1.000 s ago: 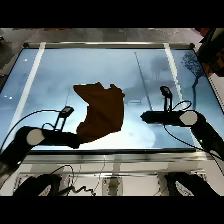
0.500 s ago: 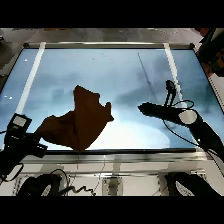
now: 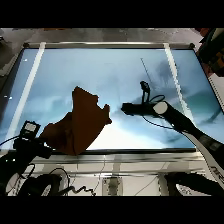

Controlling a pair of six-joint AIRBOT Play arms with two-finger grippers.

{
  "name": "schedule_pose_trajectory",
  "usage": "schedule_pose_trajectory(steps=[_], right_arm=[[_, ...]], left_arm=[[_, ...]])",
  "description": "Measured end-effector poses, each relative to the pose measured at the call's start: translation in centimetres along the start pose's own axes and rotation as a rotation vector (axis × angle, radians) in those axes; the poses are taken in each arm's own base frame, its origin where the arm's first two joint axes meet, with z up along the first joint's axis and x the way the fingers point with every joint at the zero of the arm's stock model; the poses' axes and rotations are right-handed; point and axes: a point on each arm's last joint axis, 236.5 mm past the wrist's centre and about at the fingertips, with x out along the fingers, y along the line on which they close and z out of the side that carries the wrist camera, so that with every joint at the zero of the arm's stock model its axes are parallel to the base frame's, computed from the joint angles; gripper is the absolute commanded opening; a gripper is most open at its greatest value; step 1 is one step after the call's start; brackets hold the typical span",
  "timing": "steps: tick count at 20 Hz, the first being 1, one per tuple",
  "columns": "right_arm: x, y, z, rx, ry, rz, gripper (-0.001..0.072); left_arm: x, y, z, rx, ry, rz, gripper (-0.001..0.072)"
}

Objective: Fold the clothes and pants, and hang the long-sleeved shirts on hangers.

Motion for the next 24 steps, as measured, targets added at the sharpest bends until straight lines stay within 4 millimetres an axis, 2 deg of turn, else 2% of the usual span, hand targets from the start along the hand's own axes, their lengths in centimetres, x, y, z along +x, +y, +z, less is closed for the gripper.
schedule_pose_trajectory(steps=[3, 4, 12, 16, 20, 24], right_arm=[[2.5, 0.8, 1.3, -0.020, 0.051, 0.015, 0.0395], [3.3, 0.9, 1.2, -0.027, 0.079, 0.018, 0.0407], [8.4, 1.4, 2.3, -0.063, 0.211, 0.052, 0.0406], [9.9, 1.2, 0.4, -0.109, 0.315, 0.063, 0.0406], [11.1, 2.2, -1.9, -0.183, 0.378, 0.083, 0.0406], [12.6, 3.3, -2.4, -0.239, 0.346, 0.085, 0.0400]], left_arm=[[0.3, 0.0, 0.6, -0.024, -0.033, 0.002, 0.0019], [0.3, -0.1, 0.8, -0.028, -0.044, 0.002, 0.0020], [0.4, -0.1, 1.4, -0.048, -0.068, 0.000, 0.0019], [0.4, -0.1, 1.5, -0.053, -0.075, -0.001, 0.0020], [0.4, -0.2, 1.6, -0.075, -0.080, -0.002, 0.0020], [0.5, -0.2, 1.6, -0.085, -0.078, -0.003, 0.0019]])
